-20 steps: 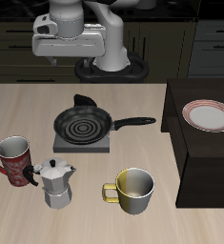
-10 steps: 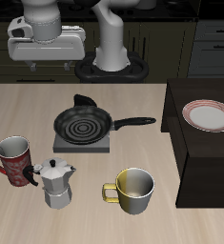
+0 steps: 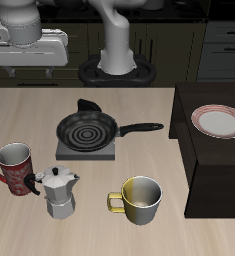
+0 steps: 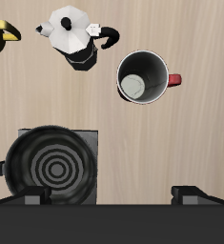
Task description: Place the red mug on the plate
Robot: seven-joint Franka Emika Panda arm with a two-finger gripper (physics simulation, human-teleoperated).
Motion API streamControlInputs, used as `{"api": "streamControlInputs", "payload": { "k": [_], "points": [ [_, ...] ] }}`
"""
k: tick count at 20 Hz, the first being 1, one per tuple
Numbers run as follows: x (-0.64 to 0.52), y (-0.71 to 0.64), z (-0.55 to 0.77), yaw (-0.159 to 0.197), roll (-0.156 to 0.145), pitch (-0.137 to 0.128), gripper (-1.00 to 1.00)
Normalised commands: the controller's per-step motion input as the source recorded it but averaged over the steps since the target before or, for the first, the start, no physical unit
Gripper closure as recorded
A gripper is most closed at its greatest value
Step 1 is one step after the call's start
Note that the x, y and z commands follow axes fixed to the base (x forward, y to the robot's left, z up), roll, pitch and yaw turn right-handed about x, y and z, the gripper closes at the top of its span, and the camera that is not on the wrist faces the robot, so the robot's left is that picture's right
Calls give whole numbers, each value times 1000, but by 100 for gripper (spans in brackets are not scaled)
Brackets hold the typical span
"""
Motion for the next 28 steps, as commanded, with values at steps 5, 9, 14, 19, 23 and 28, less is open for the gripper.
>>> {"api": "streamControlInputs", "payload": {
  "k": [5,9,14,19,23,28],
  "points": [
    [152,-358,-32,-30,-5,5,-100],
    [147,-487,0,-5,-31,-10,-100],
    [152,-491,36,-23,-38,-17,-100],
    [206,-397,-35,-23,-37,8,-100],
    [67,3,-10,7,62,-5,-100],
    [82,55,18,-19,7,-9,-100]
  ]
}}
